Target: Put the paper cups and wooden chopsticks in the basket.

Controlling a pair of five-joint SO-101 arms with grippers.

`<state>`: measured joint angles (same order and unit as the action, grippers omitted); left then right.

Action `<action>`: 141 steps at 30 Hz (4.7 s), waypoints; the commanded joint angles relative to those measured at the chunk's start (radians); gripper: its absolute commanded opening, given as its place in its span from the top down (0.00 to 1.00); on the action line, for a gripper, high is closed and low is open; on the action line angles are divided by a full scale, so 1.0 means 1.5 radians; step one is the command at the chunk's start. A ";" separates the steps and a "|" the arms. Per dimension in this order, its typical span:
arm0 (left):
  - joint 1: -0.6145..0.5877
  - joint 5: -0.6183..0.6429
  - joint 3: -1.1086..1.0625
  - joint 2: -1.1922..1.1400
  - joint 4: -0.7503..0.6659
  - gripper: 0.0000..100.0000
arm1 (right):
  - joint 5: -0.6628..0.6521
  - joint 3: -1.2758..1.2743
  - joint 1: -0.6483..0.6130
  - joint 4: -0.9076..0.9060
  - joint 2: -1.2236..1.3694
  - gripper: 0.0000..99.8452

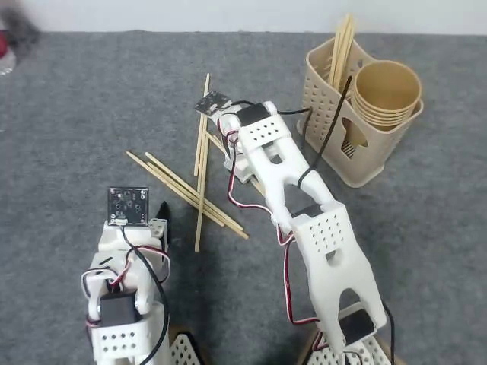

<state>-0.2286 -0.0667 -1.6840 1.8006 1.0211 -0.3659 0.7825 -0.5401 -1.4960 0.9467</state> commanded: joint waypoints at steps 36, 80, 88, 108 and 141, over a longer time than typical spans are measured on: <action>0.004 0.000 0.003 0.012 -0.010 0.83 | 0.140 0.009 0.077 -0.118 -0.823 0.99; 0.005 0.000 0.002 0.012 -0.023 0.83 | 0.141 -0.785 0.274 0.872 -0.882 0.76; 0.005 0.000 0.002 0.012 -0.021 0.83 | 0.111 -0.607 0.120 0.523 -0.895 0.78; -0.029 0.006 0.007 0.012 -0.017 0.83 | 0.344 -0.215 -0.072 0.428 -0.219 0.78; -0.054 0.006 0.031 0.012 0.019 0.83 | 0.114 0.429 -0.038 0.004 0.230 0.99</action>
<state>-0.3284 -0.0667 -1.6763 1.8006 1.0487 -0.1481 1.3917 -0.6352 -1.4346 1.3042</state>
